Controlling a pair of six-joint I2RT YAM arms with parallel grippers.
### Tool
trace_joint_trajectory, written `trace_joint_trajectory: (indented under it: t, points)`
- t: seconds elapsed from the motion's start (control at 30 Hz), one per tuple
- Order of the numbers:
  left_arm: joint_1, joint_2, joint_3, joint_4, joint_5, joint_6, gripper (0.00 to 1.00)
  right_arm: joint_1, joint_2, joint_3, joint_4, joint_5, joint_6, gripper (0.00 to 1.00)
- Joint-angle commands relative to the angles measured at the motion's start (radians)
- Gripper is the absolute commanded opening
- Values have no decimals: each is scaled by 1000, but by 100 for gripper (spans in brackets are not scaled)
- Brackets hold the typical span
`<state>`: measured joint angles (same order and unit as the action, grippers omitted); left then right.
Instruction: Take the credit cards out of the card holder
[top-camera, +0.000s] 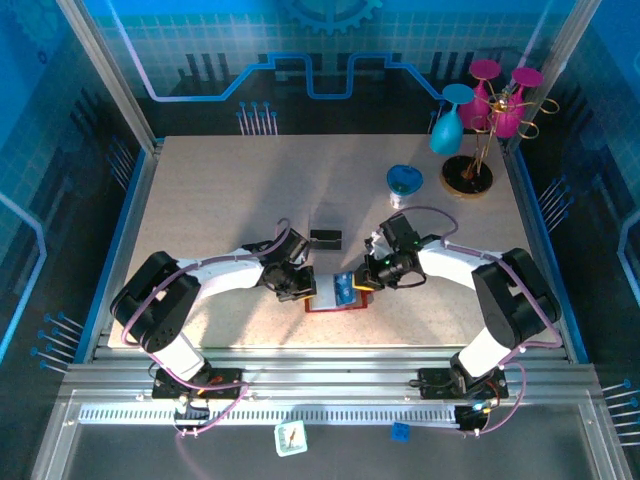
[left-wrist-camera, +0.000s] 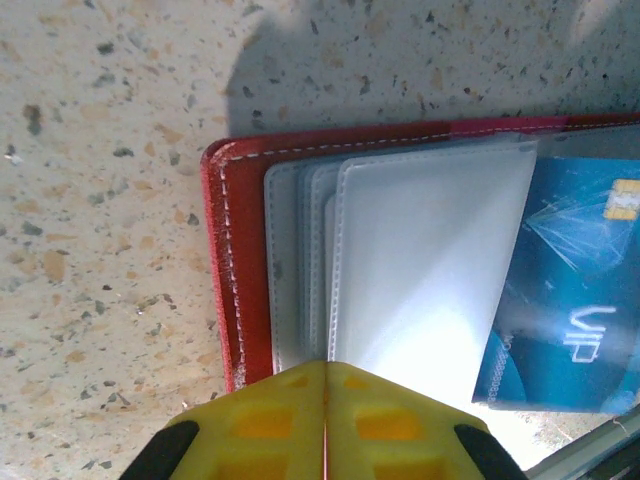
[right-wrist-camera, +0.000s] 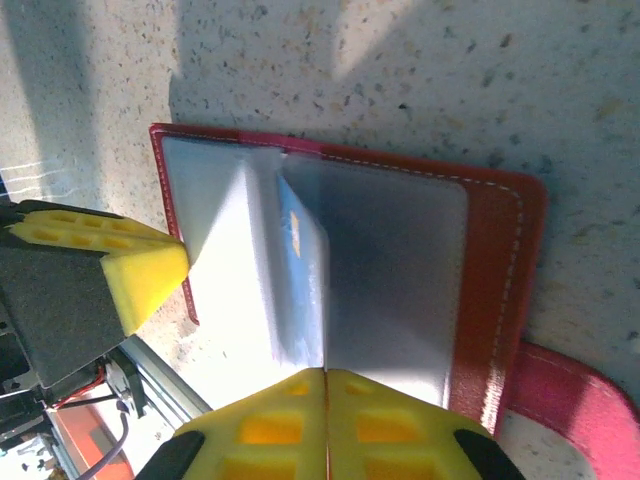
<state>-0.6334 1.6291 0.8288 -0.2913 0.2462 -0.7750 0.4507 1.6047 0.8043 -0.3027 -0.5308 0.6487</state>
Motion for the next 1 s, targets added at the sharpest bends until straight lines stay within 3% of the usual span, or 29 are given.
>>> trace_joint_trajectory:
  t: [0.0,0.27,0.5,0.9,0.97]
  points:
    - [-8,4,16,-38,-17,19,9,-13,-19,18,-50,9,-31,7]
    - [-8,-3,14,-35,-19,13,14,-11,-2,10,-1,-23,-1,7]
    - [-9,-6,20,-39,-20,13,22,1,11,-9,68,-67,51,15]
    - [-9,-21,17,-32,-18,8,23,22,19,1,-1,23,20,18]
    - [-8,-35,24,-38,-19,5,28,20,23,3,-11,32,10,19]
